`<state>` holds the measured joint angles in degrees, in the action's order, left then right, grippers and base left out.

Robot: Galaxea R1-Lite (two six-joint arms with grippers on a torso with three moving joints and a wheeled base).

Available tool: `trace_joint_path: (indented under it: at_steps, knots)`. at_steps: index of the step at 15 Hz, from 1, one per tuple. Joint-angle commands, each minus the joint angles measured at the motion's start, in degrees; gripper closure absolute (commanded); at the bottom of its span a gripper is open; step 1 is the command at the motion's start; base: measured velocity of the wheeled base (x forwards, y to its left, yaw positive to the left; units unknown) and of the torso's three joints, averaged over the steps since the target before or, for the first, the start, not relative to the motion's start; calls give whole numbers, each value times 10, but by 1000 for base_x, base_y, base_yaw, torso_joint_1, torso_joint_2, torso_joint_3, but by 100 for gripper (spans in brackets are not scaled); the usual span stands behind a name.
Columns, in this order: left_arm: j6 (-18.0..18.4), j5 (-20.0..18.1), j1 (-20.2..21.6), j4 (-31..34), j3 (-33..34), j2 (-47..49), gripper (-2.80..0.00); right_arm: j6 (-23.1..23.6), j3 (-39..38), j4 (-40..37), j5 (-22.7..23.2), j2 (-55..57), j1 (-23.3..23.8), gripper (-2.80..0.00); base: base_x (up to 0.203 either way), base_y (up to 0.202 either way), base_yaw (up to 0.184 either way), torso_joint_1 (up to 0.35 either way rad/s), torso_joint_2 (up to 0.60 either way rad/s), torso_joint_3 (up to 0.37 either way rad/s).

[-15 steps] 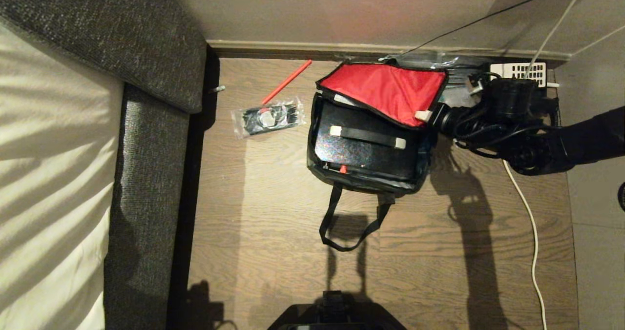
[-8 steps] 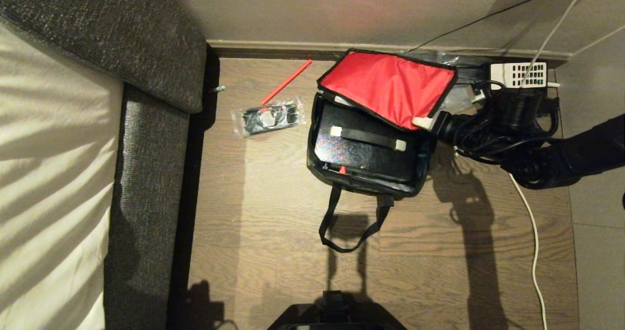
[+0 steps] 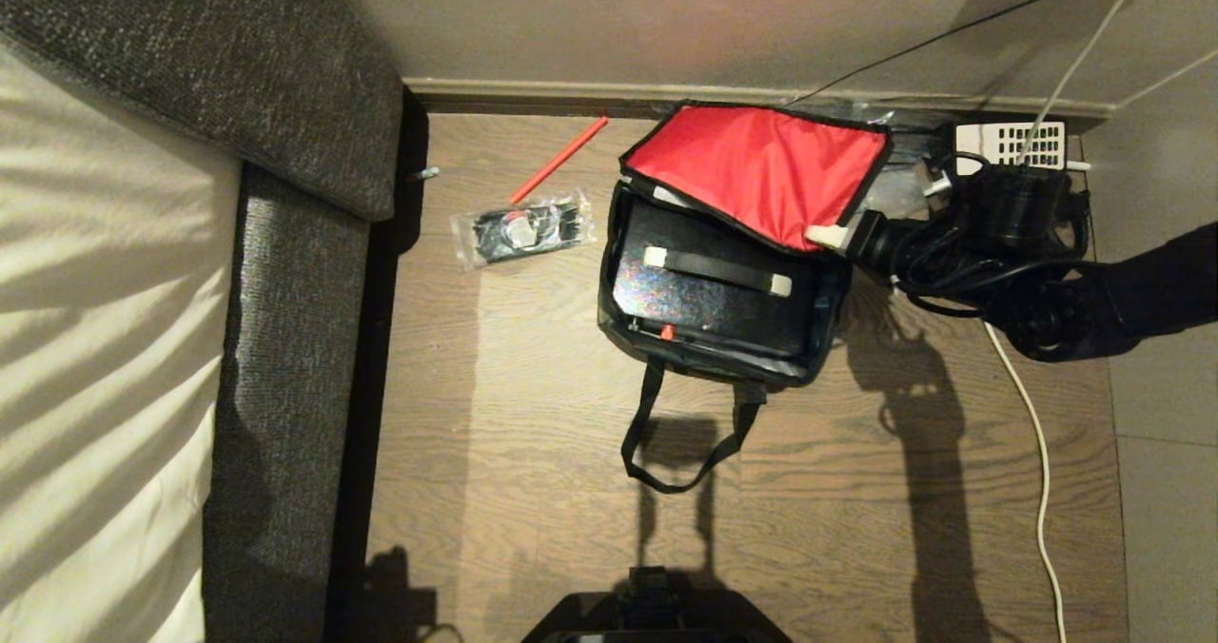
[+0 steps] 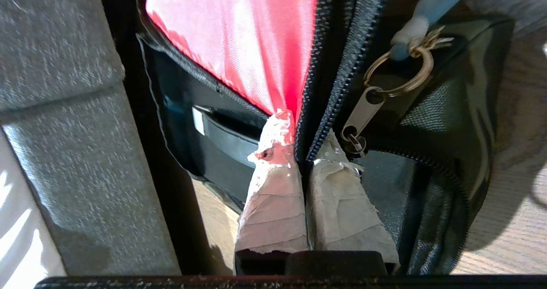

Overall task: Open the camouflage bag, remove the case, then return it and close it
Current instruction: Close the top of the storage box

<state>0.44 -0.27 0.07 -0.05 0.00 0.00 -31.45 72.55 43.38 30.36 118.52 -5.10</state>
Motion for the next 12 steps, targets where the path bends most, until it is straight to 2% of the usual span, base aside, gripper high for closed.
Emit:
trace_joint_path:
  at_steps: [1, 7, 10, 12]
  knots:
    - [0, 0, 0, 0, 1, 0, 0, -7, -7, 3, 12, -11, 1, 0, 0, 0, 0, 0, 0, 0]
    - [0, 0, 0, 0, 1, 0, 0, -6, -24, 10, 17, -20, 1, 0, 0, 0, 0, 0, 0, 0]
    - [0, 0, 0, 0, 1, 0, 0, -3, -34, 16, 57, -25, 1, 0, 0, 0, 0, 0, 0, 0]
    - [0, 0, 0, 0, 1, -1, 0, -4, -35, 16, 56, -23, 1, 0, 0, 0, 0, 0, 0, 0]
